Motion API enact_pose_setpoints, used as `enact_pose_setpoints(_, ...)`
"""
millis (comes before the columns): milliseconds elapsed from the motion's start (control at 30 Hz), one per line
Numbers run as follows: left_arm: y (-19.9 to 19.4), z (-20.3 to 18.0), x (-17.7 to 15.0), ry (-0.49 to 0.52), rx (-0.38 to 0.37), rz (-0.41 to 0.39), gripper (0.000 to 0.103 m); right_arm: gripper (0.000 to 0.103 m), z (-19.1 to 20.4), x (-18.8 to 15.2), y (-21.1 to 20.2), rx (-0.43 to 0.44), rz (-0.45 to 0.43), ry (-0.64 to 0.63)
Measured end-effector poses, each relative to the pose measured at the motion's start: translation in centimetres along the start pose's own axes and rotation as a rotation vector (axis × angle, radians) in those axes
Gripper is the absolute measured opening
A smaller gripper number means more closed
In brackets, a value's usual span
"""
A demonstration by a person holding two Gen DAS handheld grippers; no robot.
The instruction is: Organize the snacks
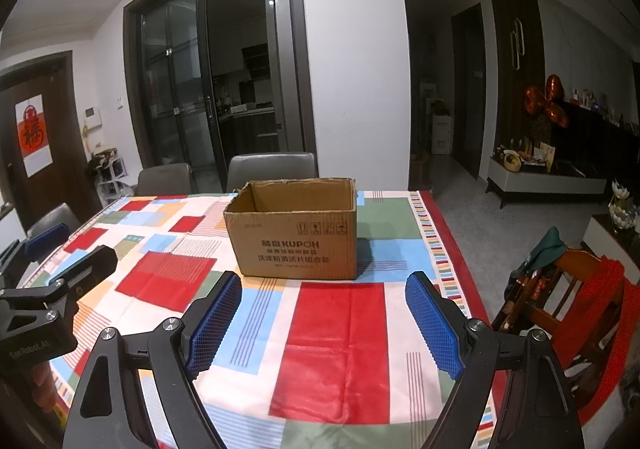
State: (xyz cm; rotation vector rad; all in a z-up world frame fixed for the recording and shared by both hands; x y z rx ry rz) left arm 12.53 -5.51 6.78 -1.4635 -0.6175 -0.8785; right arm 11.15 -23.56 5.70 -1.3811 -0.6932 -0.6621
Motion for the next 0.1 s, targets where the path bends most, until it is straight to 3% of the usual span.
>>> enact_pose_setpoints(100, 0.00, 0.09, -0.01, -0.006, 0.002, 0.004, 0.103, 0.085, 0.03, -0.04, 0.03, -0.001, 0.001, -0.001)
Point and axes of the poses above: each gripper's, at about its wrist camera, not at the fingertips, and y roughly the way its jaws point, z to its left, x to its top, the point moved 4 cm from there along y, roughly the way its jaws point, and after that the axes turned 11 degrees about z, right-handed, at the moved point
